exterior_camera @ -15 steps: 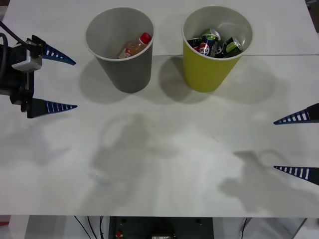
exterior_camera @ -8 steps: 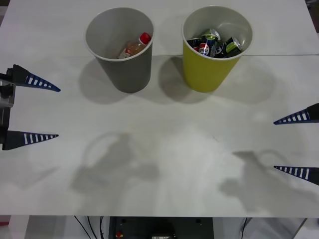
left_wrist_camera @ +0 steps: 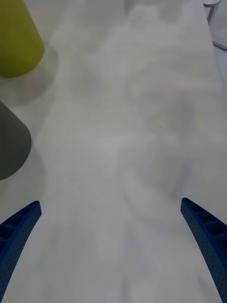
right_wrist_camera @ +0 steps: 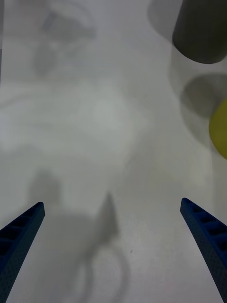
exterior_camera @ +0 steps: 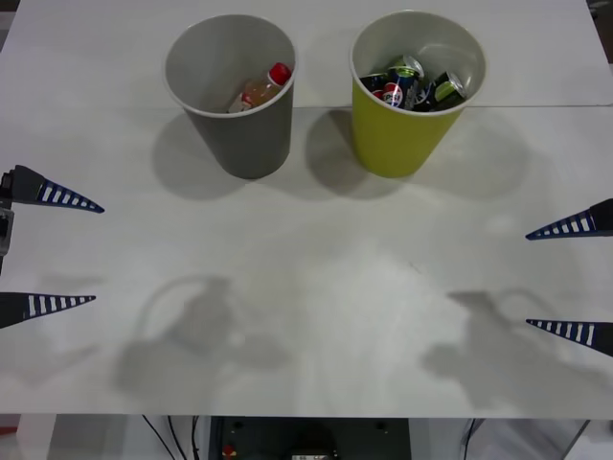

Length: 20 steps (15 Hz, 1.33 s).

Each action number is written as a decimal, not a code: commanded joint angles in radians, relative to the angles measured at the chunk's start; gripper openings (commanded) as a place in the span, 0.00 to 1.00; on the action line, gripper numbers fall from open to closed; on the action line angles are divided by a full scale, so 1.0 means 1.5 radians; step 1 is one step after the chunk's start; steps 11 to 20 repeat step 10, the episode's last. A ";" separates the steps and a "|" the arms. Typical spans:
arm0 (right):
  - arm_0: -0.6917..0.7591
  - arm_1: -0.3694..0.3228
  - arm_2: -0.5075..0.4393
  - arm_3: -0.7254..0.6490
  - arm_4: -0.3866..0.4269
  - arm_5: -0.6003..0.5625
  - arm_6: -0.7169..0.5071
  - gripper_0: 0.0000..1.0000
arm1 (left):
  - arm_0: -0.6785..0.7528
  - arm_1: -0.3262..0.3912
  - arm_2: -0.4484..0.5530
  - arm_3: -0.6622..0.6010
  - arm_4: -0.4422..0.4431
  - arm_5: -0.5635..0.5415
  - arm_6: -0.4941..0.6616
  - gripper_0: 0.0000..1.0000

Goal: Put the can into the green bin and the plastic bottle into the gray bin

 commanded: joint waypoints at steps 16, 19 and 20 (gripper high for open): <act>0.000 0.000 0.000 0.000 0.000 0.000 0.000 1.00 | 0.063 0.000 0.002 -0.014 0.019 0.029 -0.033 1.00; 0.000 0.000 0.000 0.000 0.000 0.000 0.000 1.00 | 0.063 0.000 0.002 -0.014 0.019 0.029 -0.033 1.00; 0.000 0.000 0.000 0.000 0.000 0.000 0.000 1.00 | 0.063 0.000 0.002 -0.014 0.019 0.029 -0.033 1.00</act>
